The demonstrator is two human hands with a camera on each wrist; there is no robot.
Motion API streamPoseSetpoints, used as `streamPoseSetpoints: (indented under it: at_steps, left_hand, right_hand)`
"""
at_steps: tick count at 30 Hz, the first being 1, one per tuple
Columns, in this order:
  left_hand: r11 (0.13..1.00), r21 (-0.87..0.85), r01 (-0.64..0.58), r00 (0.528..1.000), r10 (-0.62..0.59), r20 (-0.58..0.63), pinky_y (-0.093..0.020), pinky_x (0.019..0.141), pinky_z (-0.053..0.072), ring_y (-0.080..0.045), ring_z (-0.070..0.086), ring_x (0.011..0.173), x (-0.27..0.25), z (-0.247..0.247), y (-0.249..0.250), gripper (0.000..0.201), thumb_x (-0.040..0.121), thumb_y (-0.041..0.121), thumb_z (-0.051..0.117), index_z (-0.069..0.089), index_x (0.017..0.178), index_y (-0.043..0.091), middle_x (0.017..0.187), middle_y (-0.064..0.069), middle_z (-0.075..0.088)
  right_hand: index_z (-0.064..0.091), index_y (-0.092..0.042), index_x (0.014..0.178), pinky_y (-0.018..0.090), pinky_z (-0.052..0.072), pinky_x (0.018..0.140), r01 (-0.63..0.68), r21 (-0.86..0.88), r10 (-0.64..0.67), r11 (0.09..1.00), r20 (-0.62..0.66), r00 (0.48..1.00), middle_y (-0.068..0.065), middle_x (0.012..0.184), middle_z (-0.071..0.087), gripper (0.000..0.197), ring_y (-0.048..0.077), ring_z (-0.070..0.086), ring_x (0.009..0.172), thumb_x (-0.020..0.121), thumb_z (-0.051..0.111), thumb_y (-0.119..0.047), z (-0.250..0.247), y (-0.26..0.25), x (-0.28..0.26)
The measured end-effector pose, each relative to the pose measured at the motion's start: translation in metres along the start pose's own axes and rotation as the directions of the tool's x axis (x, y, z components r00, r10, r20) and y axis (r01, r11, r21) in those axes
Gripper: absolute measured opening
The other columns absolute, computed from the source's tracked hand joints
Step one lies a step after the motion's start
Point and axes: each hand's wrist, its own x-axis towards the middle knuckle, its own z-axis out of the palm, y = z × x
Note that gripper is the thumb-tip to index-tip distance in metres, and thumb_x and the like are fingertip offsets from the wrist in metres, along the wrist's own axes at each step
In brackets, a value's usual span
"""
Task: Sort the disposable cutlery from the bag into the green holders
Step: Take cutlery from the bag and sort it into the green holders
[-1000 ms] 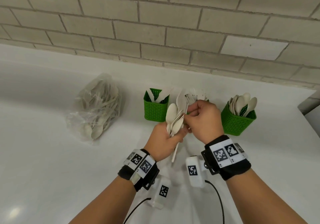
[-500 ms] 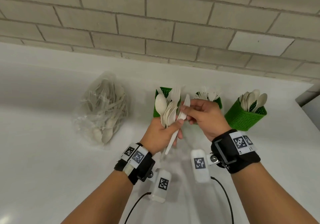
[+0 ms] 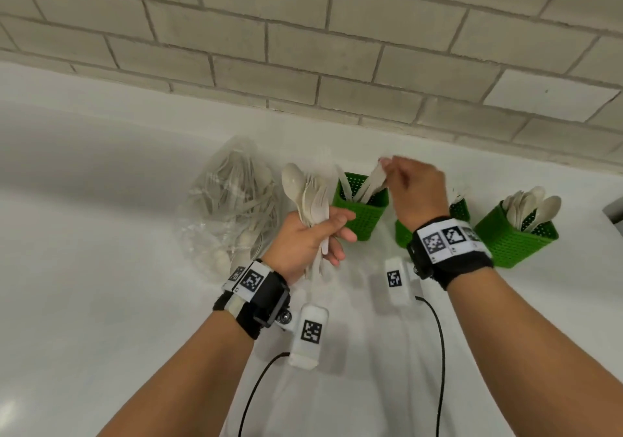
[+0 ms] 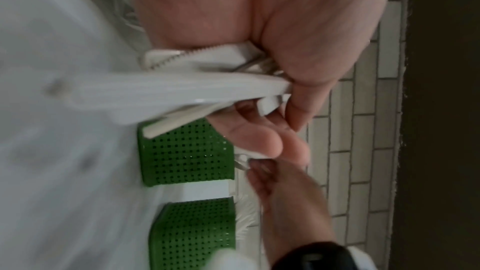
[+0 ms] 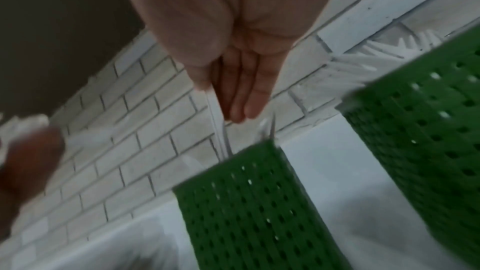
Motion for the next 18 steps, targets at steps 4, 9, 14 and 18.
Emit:
streamPoseSetpoints:
  at_steps: [4,9,14,18]
  left_hand:
    - [0.993,-0.109,0.038,0.997,-0.03,0.076,-0.022,0.042,0.045,-0.013,0.054,0.041,-0.006,-0.003,0.003,0.024,0.092,0.02,0.057,0.068,0.105,0.004,0.066,-0.005,0.068]
    - [0.985,-0.149,0.085,0.99,-0.067,0.126,-0.021,0.037,0.041,-0.011,0.049,0.034,-0.008,-0.001,0.005,0.034,0.086,0.025,0.058,0.066,0.103,-0.003,0.058,-0.003,0.065]
    - [0.981,-0.145,0.127,0.97,-0.092,0.225,-0.019,0.036,0.04,-0.013,0.05,0.033,-0.013,0.002,0.004,0.024,0.093,0.026,0.059,0.074,0.096,0.007,0.058,-0.007,0.063]
    - [0.978,-0.114,0.174,0.972,-0.153,0.176,-0.022,0.038,0.047,-0.017,0.066,0.051,-0.017,0.004,0.006,0.041,0.091,0.04,0.054,0.067,0.108,0.005,0.075,-0.011,0.071]
  right_hand:
    - [0.066,-0.009,0.114,0.035,0.045,0.088,-0.019,-0.243,0.065,0.97,0.181,0.981,0.013,0.108,0.061,0.033,0.028,0.058,0.098,0.102,0.042,-0.029,0.015,-0.003,-0.01]
    - [0.072,-0.015,0.096,0.021,0.051,0.075,-0.139,0.298,0.063,0.944,0.251,0.966,-0.001,0.095,0.071,0.018,0.012,0.067,0.087,0.095,0.058,-0.027,0.008,-0.042,-0.033]
    - [0.064,0.009,0.085,0.018,0.044,0.049,-0.366,0.597,0.158,0.714,0.372,0.915,0.012,0.067,0.051,0.021,0.009,0.052,0.055,0.093,0.061,-0.01,0.004,-0.046,-0.04]
    - [0.061,-0.008,0.072,0.028,0.033,0.047,-0.337,0.701,0.212,0.629,0.263,0.941,0.015,0.067,0.051,0.021,0.016,0.046,0.054,0.093,0.059,-0.007,-0.004,-0.032,-0.037]
